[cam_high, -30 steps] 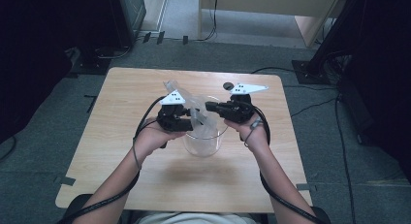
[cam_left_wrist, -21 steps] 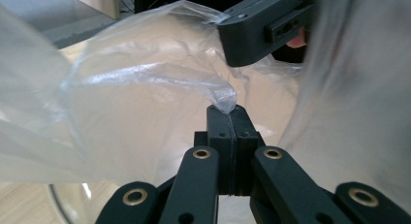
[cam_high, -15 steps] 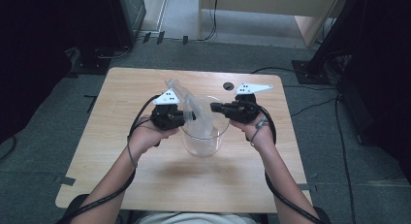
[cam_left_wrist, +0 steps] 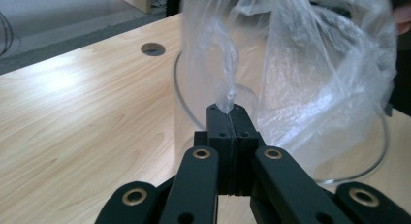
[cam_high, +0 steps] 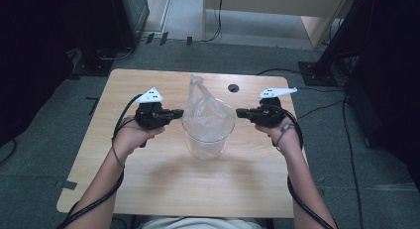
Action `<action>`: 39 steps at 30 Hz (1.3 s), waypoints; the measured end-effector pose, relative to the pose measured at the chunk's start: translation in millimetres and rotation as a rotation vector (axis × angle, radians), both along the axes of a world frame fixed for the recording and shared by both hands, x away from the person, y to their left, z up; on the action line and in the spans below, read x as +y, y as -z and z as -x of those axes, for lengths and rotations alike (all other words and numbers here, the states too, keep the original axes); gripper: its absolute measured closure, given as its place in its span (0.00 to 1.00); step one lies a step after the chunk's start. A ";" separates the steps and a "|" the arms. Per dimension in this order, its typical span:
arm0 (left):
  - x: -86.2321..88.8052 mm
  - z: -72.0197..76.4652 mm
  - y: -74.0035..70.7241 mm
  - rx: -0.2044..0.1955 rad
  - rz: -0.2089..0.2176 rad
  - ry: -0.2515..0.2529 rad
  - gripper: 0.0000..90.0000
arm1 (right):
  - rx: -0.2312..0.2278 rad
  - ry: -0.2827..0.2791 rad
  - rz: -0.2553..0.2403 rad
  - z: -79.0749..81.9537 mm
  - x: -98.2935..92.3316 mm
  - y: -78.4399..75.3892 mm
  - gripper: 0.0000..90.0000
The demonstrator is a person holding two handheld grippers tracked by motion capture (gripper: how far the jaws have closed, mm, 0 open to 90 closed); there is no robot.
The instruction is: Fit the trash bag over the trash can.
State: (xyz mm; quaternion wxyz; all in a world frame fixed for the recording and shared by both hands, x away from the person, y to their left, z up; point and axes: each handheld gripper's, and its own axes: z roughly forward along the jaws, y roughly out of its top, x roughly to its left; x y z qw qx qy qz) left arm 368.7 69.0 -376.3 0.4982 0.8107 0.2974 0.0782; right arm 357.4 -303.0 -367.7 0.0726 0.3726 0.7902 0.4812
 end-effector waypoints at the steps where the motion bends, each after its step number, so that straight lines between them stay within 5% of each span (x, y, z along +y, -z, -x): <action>1: 2.5 -0.3 0.9 0.005 -0.001 -0.003 1.00 | 0.011 0.001 0.008 0.2 -3.3 1.2 1.00; 5: 16.9 -3.8 3.9 0.018 -0.013 -0.036 1.00 | 0.028 0.019 0.025 0.2 -13.6 3.2 1.00; 10: 20.5 -4.7 5.2 0.034 0.030 -0.025 0.99 | 0.024 0.018 0.046 0.5 -15.1 2.1 1.00; 17: 18.0 -1.1 -2.4 -0.006 0.097 0.044 0.63 | -0.006 -0.037 -0.067 1.4 -14.1 -2.5 0.73; 22: 16.9 -1.1 -10.1 -0.019 0.105 0.049 0.53 | -0.081 -0.040 -0.067 2.8 -10.6 -10.5 0.64; 27: 7.2 -8.4 -13.2 -0.032 0.078 0.050 0.51 | -0.133 -0.067 -0.055 -0.2 4.7 -16.9 0.63; 33: -5.6 -19.9 -13.6 -0.022 0.063 0.068 0.52 | -0.134 -0.088 -0.032 -11.1 23.9 -16.7 0.64; 39: -19.2 -37.8 -9.8 0.008 0.050 0.030 0.56 | -0.152 -0.096 -0.008 -26.1 45.7 -13.3 0.61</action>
